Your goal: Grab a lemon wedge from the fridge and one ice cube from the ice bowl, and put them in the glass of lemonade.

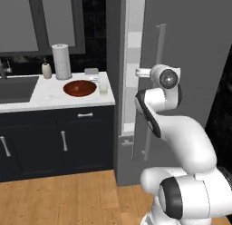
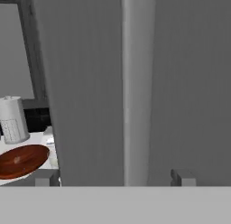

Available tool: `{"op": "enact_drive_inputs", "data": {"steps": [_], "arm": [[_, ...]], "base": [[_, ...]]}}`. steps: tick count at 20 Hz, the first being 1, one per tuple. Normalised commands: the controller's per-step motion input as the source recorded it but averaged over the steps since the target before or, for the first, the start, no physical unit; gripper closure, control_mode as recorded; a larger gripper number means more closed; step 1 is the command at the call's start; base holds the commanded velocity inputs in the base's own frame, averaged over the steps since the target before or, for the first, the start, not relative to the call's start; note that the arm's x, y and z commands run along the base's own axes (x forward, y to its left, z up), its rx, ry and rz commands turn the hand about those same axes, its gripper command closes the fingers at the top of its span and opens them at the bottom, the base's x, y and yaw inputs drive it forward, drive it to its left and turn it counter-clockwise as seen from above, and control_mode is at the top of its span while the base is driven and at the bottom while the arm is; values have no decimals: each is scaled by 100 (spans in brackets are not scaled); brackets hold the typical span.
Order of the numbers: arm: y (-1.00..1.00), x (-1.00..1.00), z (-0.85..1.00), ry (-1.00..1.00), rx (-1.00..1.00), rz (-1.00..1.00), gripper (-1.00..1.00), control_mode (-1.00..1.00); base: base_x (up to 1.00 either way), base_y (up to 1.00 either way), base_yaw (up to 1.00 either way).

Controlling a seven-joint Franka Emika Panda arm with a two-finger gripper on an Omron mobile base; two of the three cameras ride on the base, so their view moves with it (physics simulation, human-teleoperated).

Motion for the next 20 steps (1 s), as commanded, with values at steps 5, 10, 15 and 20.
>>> {"op": "enact_drive_inputs", "data": {"steps": [5,10,15,20], "arm": [[73,-100,100,0,0,0,-100,-100],[100,-76,85,4,-4,0,-100,-100],[100,25,-11,9,-2,-28,-100,-100],[31,79,-44,9,-6,-21,-100,-100]], "base": [[0,0,0],[0,0,0],[0,0,0],[0,0,0]]}}
